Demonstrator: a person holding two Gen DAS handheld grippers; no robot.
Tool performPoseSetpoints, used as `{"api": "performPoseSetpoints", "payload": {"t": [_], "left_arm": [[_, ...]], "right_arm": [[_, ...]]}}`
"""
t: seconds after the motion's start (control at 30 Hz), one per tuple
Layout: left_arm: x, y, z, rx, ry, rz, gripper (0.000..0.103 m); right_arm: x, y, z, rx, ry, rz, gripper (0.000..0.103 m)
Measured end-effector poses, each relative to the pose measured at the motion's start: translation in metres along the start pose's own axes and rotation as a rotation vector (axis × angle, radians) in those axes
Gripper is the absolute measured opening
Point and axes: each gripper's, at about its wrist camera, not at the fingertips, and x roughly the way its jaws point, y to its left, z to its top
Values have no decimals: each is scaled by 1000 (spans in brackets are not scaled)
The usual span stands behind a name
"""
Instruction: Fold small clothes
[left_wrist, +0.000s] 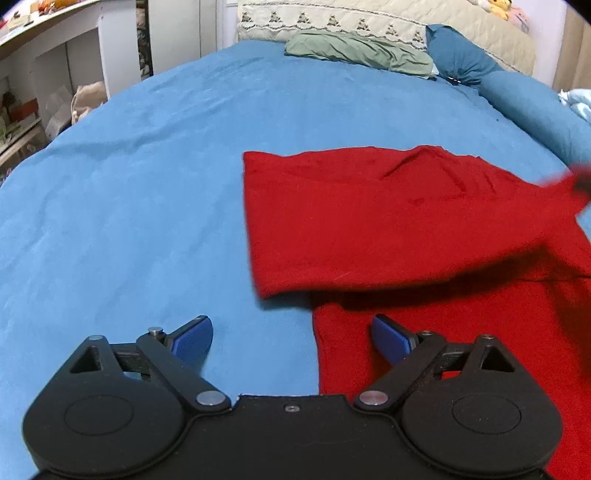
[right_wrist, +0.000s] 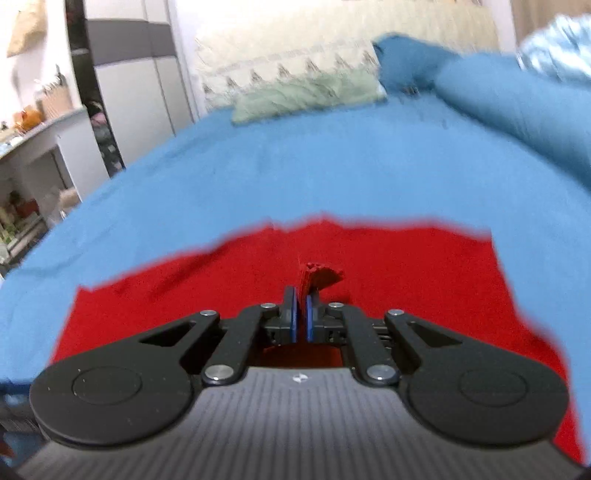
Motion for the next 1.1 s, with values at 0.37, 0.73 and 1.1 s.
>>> {"api": "performPoseSetpoints", "payload": {"t": [0.37, 0.73, 1.1], "left_arm": [[25, -3, 26, -80, -55, -19, 43], [-1, -13, 31, -60, -59, -27, 35], [11, -58, 48, -14, -126, -212, 76]], "right_arm": [[8, -96, 55, 65, -35, -131, 20], [20, -137, -19, 99, 89, -187, 24], [16, -99, -30, -86, 22, -73, 91]]}}
